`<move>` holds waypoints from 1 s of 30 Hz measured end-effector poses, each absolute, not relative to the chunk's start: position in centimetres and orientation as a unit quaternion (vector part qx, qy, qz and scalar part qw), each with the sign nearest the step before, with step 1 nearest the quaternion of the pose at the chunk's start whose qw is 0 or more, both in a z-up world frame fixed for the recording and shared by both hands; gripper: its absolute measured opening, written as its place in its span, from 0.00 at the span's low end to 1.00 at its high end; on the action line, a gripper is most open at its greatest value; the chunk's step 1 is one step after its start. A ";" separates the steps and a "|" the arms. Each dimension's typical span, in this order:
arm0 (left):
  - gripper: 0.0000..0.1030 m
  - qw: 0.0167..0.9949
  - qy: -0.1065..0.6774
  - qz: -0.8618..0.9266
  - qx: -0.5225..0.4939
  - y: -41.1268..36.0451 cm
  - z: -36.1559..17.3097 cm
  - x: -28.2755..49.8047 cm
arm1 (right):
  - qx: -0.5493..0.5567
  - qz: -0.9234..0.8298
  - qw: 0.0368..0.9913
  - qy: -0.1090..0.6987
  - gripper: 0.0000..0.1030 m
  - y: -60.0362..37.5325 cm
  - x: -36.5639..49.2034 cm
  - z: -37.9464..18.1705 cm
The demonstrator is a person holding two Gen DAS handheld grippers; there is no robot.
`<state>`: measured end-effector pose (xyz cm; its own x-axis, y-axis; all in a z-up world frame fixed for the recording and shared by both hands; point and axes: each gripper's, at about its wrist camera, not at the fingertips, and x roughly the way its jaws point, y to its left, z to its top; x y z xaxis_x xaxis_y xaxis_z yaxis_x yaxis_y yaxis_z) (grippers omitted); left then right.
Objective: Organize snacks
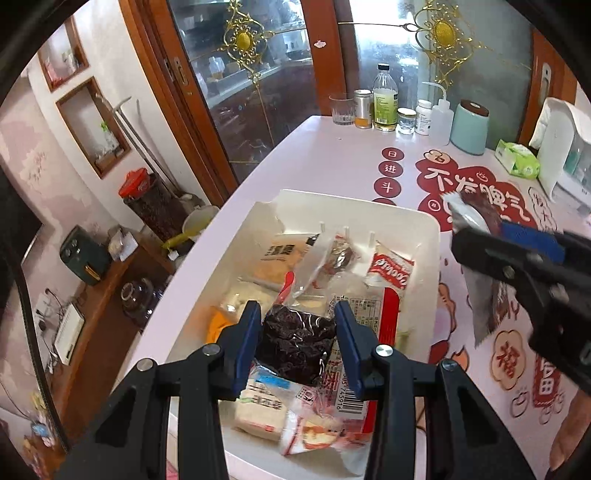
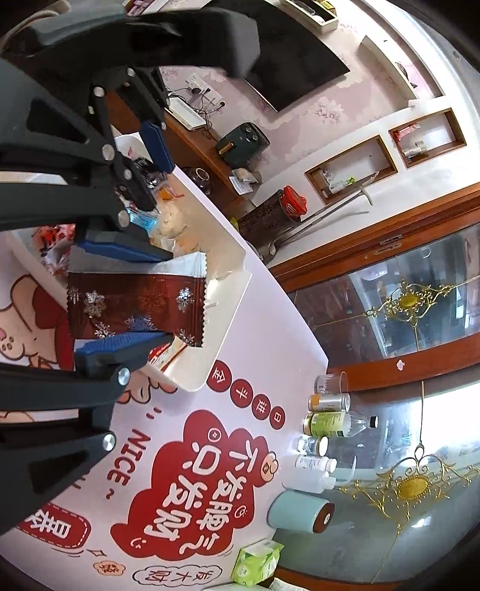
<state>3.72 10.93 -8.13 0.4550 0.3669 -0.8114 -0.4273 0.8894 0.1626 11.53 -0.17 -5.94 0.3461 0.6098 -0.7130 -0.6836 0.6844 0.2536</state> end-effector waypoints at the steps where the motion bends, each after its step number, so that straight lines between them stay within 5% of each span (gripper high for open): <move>1: 0.38 0.852 0.469 0.232 -0.034 11.1 -8.2 3.7 | -0.047 0.395 0.819 0.413 0.35 0.2 11.6 -6.0; 6: 0.40 0.851 0.471 0.230 -0.041 11.8 -8.4 3.0 | -0.056 0.391 0.817 0.420 0.40 1.9 12.1 -6.6; 8: 0.65 0.851 0.469 0.235 -0.034 11.9 -8.4 2.9 | -0.050 0.388 0.818 0.422 0.48 2.0 12.3 -6.7; 9: 0.89 0.851 0.467 0.238 -0.033 12.0 -8.4 2.9 | -0.046 0.386 0.820 0.421 0.54 2.0 12.4 -6.7; 10: 0.95 0.853 0.460 0.245 -0.030 12.0 -8.3 2.6 | -0.043 0.385 0.821 0.420 0.59 1.9 12.4 -6.6; 30: 0.95 0.859 0.475 0.188 -0.039 9.1 -6.7 1.7 | -0.022 0.342 0.837 0.427 0.61 -4.0 11.1 -5.5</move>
